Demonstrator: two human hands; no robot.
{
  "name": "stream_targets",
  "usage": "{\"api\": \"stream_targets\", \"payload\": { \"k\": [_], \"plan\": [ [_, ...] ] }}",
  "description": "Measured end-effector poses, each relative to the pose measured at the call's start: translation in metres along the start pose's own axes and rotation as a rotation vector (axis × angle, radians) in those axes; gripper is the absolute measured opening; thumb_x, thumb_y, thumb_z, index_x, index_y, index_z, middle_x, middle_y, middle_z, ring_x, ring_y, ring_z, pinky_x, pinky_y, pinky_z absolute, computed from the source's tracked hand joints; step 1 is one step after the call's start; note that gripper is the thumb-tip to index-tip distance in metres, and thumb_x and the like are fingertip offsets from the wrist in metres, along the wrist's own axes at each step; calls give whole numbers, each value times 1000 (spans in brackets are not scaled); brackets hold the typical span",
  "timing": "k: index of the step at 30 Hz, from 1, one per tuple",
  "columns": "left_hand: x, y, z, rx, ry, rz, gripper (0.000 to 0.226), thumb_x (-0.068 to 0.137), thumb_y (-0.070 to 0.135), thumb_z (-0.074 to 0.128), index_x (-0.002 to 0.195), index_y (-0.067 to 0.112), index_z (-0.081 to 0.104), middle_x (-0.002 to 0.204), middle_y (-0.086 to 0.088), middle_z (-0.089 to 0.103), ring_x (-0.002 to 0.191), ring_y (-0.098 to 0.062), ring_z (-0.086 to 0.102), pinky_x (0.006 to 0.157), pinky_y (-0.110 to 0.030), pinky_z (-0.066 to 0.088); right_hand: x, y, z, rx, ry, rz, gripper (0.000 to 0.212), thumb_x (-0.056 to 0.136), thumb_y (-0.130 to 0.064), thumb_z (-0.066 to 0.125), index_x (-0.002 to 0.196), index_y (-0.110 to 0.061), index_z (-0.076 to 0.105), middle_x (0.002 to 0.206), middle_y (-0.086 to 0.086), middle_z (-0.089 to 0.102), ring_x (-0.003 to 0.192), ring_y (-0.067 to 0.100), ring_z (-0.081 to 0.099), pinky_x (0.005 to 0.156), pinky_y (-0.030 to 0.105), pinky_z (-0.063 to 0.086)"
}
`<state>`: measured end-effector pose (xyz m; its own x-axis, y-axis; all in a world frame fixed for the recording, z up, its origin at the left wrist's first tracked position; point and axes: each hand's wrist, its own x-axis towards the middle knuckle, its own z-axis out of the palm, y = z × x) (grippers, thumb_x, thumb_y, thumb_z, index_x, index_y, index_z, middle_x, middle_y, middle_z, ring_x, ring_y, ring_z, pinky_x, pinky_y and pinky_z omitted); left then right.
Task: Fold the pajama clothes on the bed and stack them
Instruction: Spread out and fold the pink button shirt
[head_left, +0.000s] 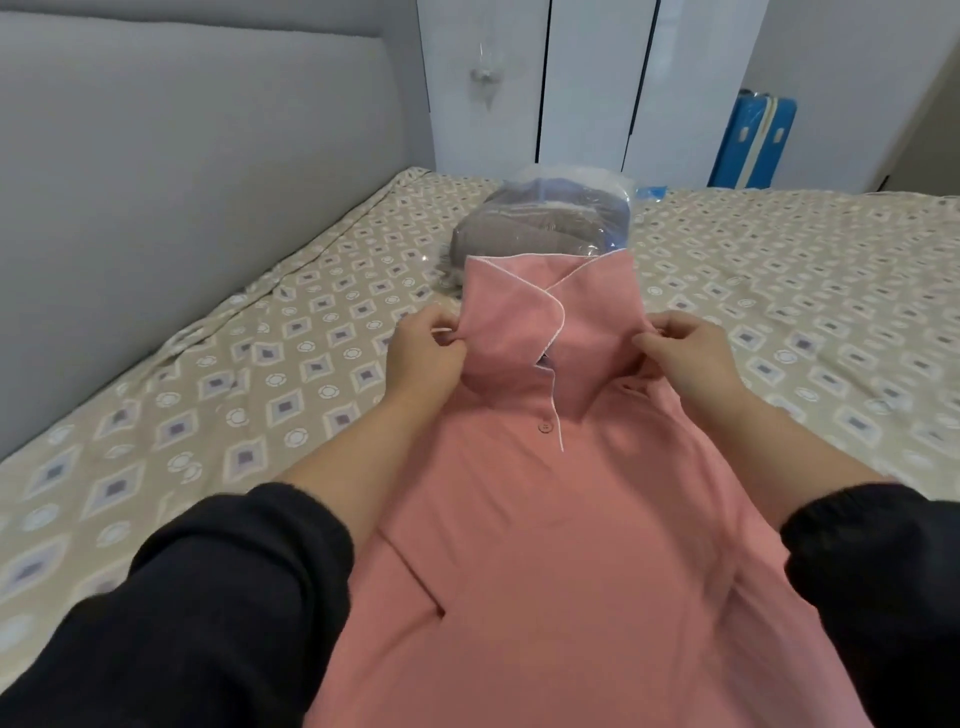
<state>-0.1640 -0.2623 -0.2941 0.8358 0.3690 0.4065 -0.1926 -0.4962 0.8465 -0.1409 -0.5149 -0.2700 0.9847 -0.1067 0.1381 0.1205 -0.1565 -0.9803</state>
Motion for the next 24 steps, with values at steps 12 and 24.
{"api": "stream_targets", "payload": {
  "k": [12,24],
  "plan": [
    [-153,3,-51,33,-158,-452,21,88,14,53,105,18,64,90,-2,68,87,-24,65,81,-31,51,-132,49,-44,-186,198,296,28,90,-31,55,85,-6,68,64,2,62,60,18,57,55,25,47],
    [-153,15,-40,112,-373,-480,55,72,2,57,124,17,44,98,-14,65,77,-29,66,66,-41,56,-134,39,-49,-345,101,307,67,79,-15,64,139,-10,35,98,5,62,91,22,62,76,35,51]
  ]
}}
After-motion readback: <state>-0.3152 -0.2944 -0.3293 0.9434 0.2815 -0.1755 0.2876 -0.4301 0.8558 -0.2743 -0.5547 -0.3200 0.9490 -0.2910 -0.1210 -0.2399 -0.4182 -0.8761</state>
